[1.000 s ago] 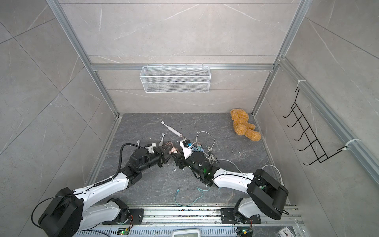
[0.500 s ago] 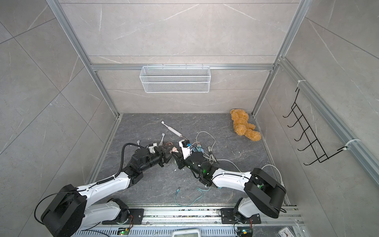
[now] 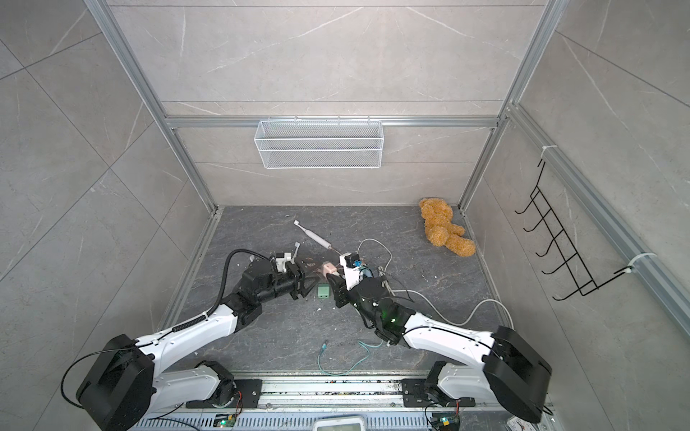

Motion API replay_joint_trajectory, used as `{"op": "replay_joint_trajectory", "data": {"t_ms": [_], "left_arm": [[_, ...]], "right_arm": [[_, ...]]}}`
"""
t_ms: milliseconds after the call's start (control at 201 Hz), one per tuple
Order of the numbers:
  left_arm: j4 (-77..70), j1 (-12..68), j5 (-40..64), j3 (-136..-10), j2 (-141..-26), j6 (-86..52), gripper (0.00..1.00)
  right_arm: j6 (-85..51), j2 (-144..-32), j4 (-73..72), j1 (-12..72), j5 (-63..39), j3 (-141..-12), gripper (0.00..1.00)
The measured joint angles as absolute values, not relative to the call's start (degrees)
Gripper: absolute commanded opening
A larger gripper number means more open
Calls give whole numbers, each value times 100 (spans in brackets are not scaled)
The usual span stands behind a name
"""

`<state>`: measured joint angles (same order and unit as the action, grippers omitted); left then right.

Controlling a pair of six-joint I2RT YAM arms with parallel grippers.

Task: Charge the electric toothbrush
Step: Insert the plug into the socket.

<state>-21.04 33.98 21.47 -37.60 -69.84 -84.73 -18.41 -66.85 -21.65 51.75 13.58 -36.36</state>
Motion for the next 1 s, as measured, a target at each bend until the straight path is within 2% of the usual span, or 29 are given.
{"op": "replay_joint_trajectory", "data": {"t_ms": [224,463,632,996], "left_arm": [[-672,3242,2003,-4528,-7185,-6726,67],[-263,3242,2025,-4617,-7975,-5739,61],[-475,3242,2167,-4604,-8353,-5417,60],[-1059,3242,2377,-4617,-9378,-4877,49]], "right_arm": [[-2453,-6095,672,5127,2174,-4692,0],[-3229,-6525,2561,4915,2027,-5144,0],[-3398,-7105,2871,4556,1566,-5317,0],[-3374,-7898,2676,4080,766,-5671,0]]}}
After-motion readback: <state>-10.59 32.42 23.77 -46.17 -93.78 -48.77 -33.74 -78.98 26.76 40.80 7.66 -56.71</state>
